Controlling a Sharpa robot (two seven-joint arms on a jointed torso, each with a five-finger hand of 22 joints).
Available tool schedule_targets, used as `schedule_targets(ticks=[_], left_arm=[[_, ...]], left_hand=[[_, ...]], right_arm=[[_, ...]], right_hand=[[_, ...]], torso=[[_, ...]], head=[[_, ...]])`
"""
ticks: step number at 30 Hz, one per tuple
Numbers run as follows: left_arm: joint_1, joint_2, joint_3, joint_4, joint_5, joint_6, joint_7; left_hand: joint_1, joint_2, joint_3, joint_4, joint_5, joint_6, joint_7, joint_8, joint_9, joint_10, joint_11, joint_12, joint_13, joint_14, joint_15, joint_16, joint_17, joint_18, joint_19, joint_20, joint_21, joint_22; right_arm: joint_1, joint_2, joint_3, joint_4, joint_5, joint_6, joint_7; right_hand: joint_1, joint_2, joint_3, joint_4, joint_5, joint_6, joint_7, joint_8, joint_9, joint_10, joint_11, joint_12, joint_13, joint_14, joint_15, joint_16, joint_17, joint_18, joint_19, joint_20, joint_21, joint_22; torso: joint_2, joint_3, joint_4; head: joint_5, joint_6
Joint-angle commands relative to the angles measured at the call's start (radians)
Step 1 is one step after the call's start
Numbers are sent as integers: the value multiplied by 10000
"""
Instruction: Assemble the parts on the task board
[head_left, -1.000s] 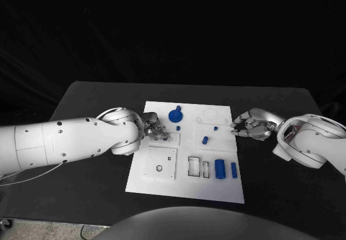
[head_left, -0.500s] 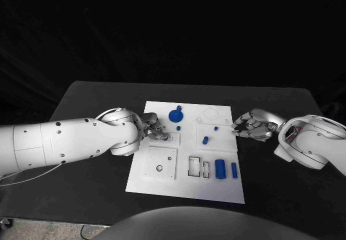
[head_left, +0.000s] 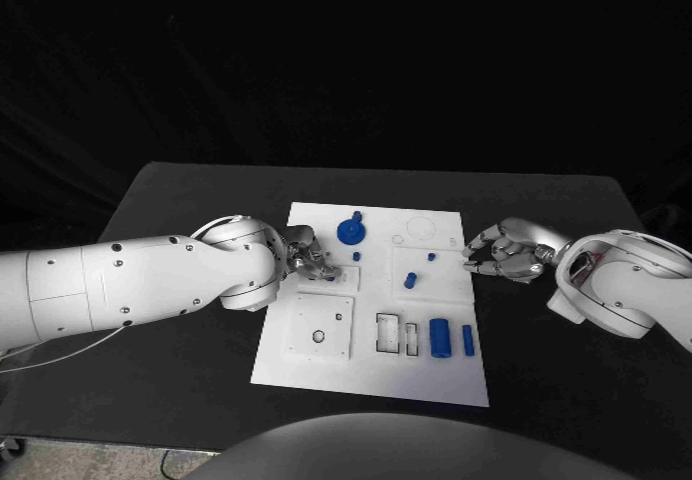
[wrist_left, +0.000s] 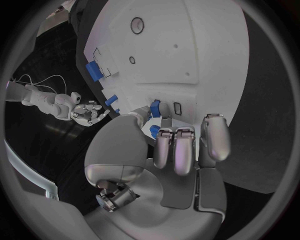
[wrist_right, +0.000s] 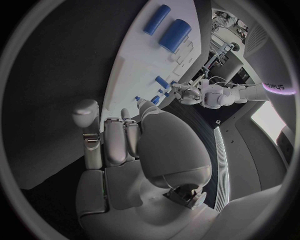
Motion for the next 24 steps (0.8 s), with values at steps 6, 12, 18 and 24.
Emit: schedule_targets(ticks=[6,12,18,24], left_arm=[[-110,42,-81,-56,153,499,-49],[-112,65,-81,-75,174,459,-9],[-112,67,-80,-90,223,231,142],[-112,80,-77,-75,236,147,186]], left_hand=[[-1232,207,-1227,170,-819,146,149,-406,-238,965,126,-61,2560,1040,145,24,2628,20,-26,105,-88,843],[-1801,438,-1833,183,-1168,243,153,-488,-239,985,135,-42,2576,1040,152,24,2628,17,6,123,-101,892],[-2024,728,-2220,178,-1040,433,88,-203,55,1043,93,13,2622,1040,123,24,2628,2,90,107,-70,978],[-1857,998,-2549,171,-803,465,-37,398,672,1053,-24,23,2631,1040,23,24,2628,-37,266,17,29,1132]], right_arm=[[-42,29,0,-33,10,101,-19],[-54,39,0,-48,11,71,-9],[-59,42,0,-55,11,62,-14],[-63,53,0,-69,11,58,-12]], right_hand=[[126,-22,126,-29,173,74,-13,-80,-35,-62,10,-61,54,-50,25,-84,-28,205,-65,-25,-104,-25],[151,-30,159,-51,248,80,-12,-91,-46,-63,10,-66,47,-50,25,-90,-34,205,-59,-24,-119,-24],[162,-31,175,-61,279,83,-10,-94,-51,-63,11,-67,45,-47,24,-85,-30,205,-57,-24,-127,-24],[173,-28,191,-70,305,86,-9,-98,-55,-67,12,-73,38,-47,25,-88,-33,208,-59,-24,-144,-28]], torso=[[3,1,4],[2,0,9],[6,0,8],[-2,0,11]], head=[[-19,2],[-37,2],[-44,2],[-50,2]])
